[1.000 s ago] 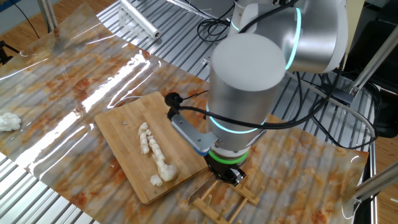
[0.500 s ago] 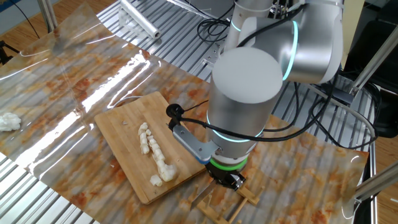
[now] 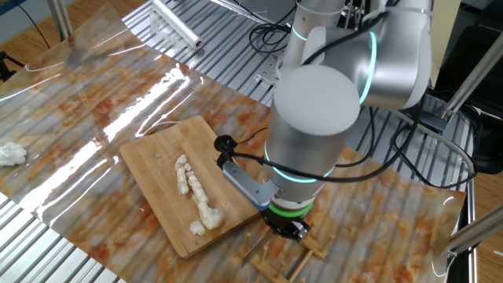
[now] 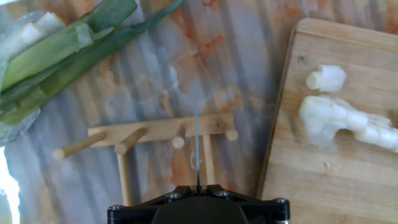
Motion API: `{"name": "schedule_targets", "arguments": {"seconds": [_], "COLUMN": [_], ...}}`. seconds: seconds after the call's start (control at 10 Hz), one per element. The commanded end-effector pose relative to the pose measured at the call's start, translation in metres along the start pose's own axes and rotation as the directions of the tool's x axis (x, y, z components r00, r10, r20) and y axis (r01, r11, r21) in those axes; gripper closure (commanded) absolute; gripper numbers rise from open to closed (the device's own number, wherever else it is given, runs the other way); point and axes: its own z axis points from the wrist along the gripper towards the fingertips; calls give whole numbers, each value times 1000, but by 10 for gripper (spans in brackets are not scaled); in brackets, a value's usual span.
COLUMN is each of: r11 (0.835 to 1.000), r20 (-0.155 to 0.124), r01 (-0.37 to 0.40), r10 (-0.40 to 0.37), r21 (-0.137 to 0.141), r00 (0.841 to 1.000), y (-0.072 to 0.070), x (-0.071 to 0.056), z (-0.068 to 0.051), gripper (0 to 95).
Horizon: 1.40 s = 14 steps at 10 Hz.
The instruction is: Chop the scallions
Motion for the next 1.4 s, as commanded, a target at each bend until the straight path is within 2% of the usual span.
{"name": "schedule_targets", "arguments": {"seconds": [0.1, 0.6, 0.7, 1.2, 1.4], "r11": [1000, 999, 999, 999, 999], "r20": [2, 4, 0, -5, -14], "r01": [0, -17, -20, -29, -40], "r10": [0, 17, 20, 29, 40], "r21": [2, 27, 31, 34, 36], "r00": [1000, 1000, 1000, 1000, 999], "y": [-1, -2, -2, -2, -3], "x": [0, -2, -2, -1, 1], "z": [2, 5, 5, 3, -7], "gripper": [950, 950, 760, 760, 760]}}
